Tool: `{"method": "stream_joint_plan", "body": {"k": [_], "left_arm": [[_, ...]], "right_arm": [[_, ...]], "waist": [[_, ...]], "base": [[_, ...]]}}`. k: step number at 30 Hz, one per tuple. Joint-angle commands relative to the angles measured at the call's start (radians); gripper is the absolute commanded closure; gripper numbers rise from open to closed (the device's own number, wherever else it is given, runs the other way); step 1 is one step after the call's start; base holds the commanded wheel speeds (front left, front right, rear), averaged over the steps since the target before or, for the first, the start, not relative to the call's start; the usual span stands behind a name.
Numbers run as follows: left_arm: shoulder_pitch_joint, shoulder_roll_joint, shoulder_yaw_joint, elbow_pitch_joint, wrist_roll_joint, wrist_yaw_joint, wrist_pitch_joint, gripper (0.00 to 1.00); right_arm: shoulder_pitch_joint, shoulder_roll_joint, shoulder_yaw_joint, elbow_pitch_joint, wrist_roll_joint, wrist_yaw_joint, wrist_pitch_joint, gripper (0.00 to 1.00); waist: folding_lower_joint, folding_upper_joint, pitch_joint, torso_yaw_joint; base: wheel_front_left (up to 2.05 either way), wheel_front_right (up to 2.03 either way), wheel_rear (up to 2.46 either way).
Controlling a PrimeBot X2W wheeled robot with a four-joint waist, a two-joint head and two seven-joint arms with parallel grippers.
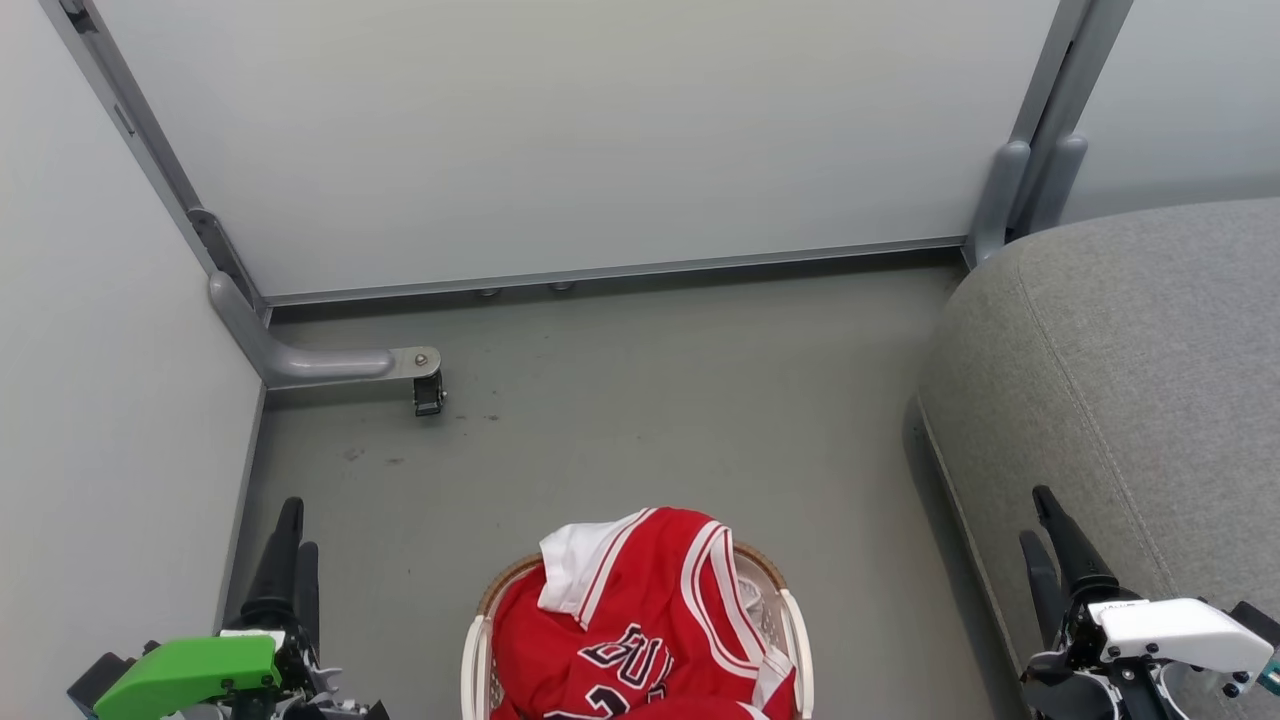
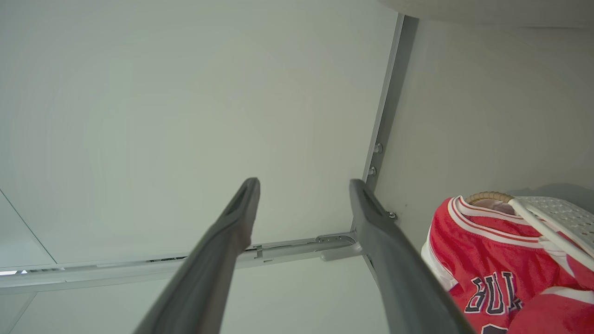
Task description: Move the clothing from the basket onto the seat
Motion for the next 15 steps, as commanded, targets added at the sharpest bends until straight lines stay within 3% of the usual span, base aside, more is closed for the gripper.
{"method": "stream_joint_plan", "body": {"k": [1,15], "left_arm": [[-0.003,0.003,-0.007,-0.025,0.020,0.000,-0.012,0.00],[0.017,0.005,-0.050,-0.073,0.190,0.025,-0.073,0.00]], "right_arm": [[-0.004,-0.008,0.001,-0.012,-0.024,0.000,-0.013,0.00],[0.013,-0.011,-0.020,-0.049,-0.255,0.000,-0.075,0.00]], "waist": [[0.0000,0.0000,-0.001,0.000],[0.0000,0.0000,-0.010,0.001]], "base": [[0.00,0.00,0.00],[0.00,0.00,0.00]]}}
